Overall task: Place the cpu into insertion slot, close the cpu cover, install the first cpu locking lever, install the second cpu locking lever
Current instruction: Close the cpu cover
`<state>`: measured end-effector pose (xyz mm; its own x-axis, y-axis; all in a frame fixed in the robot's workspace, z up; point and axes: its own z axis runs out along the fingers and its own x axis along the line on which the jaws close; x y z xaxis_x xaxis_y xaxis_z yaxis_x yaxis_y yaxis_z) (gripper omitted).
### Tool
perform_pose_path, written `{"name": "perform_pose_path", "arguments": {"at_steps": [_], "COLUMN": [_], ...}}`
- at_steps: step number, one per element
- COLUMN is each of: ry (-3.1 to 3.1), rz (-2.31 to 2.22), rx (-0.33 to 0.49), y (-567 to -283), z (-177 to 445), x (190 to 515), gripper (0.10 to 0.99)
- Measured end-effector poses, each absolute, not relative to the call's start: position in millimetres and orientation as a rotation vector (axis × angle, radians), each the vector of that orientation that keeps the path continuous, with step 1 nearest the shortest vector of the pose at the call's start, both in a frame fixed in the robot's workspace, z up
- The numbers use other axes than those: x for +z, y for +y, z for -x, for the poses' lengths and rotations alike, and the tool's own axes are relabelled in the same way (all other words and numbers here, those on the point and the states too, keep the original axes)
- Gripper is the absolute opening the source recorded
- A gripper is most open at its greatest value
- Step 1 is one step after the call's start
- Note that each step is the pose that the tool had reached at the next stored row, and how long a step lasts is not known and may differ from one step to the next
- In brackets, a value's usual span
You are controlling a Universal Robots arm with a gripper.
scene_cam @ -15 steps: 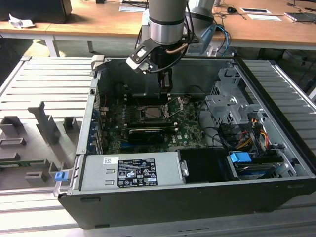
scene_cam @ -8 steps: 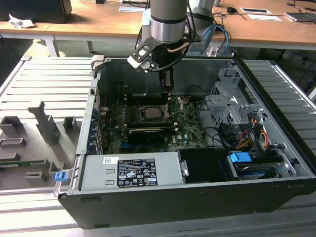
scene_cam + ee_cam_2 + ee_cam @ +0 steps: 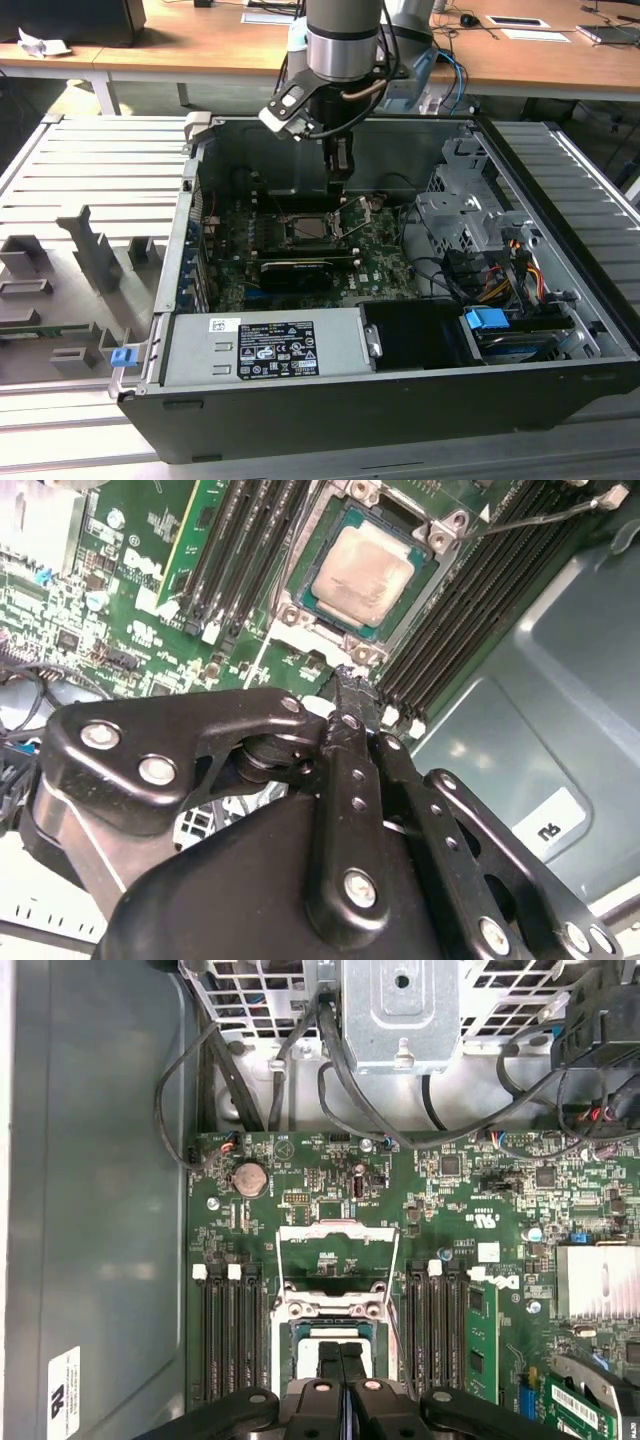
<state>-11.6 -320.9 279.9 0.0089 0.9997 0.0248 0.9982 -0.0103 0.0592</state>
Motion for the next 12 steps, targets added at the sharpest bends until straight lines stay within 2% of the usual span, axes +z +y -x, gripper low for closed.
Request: {"name": "perform_pose_path", "arguments": {"at_steps": [12], "ry": [2.196], "rz": [-2.216], "rx": [0.086], "y": [-318.5], "z": [-47.2], "x": [258.9], "gripper": [0.106]}}
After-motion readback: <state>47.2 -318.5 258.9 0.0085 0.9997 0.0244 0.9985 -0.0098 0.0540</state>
